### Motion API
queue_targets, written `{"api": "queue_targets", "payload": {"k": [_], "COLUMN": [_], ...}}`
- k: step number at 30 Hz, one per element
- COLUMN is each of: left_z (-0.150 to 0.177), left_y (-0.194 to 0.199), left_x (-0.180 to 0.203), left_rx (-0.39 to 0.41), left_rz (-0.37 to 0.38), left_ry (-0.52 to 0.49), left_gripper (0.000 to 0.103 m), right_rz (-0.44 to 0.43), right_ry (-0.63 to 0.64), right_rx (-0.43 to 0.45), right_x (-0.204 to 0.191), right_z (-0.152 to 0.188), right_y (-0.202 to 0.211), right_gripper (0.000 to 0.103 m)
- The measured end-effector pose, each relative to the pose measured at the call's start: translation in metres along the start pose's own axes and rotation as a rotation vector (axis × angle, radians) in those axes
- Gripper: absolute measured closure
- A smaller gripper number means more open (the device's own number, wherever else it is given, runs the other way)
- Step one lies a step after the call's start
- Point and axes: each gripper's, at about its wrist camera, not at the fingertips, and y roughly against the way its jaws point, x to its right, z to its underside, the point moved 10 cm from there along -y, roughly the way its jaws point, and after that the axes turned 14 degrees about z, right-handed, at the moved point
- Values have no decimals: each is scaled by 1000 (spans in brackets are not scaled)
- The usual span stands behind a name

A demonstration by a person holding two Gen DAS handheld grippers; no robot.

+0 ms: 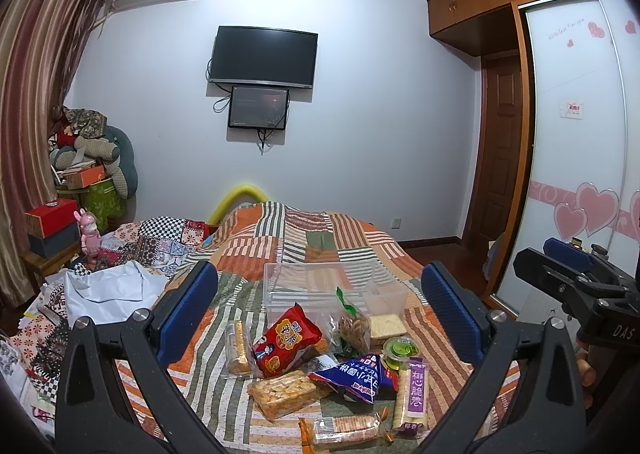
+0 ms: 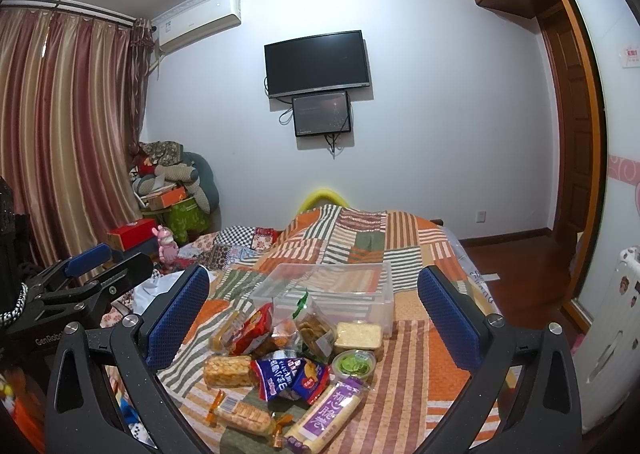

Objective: Organize snacks

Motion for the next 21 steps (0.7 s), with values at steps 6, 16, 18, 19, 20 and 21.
{"api": "queue_targets", "payload": {"k": [6, 16, 18, 19, 20, 21], "left_z": [0, 3, 5, 6, 7, 9], "left_y": [0, -2, -2, -2, -4, -6], "left_x": [1, 7, 7, 6, 7, 8], "left_rx": [1, -13, -16, -18, -25, -32], "left_rz": [0, 25, 28, 27, 28, 32], "left_ry": [-1, -12, -19, -25, -33, -37], "left_gripper": [0, 0, 0, 0, 0, 0], "right_rz": [1, -6, -3, -1, 1, 6], "right_ry": [0, -1, -1, -1, -2, -4], "right_rx": [0, -8, -17, -26, -32, -42], "right_x": [0, 0, 0, 1, 1, 2], "right_z": [0, 2, 4, 6, 7, 9], "right_y": [0, -1, -4, -6, -7, -9], "right_gripper": [0, 0, 0, 0, 0, 0]}}
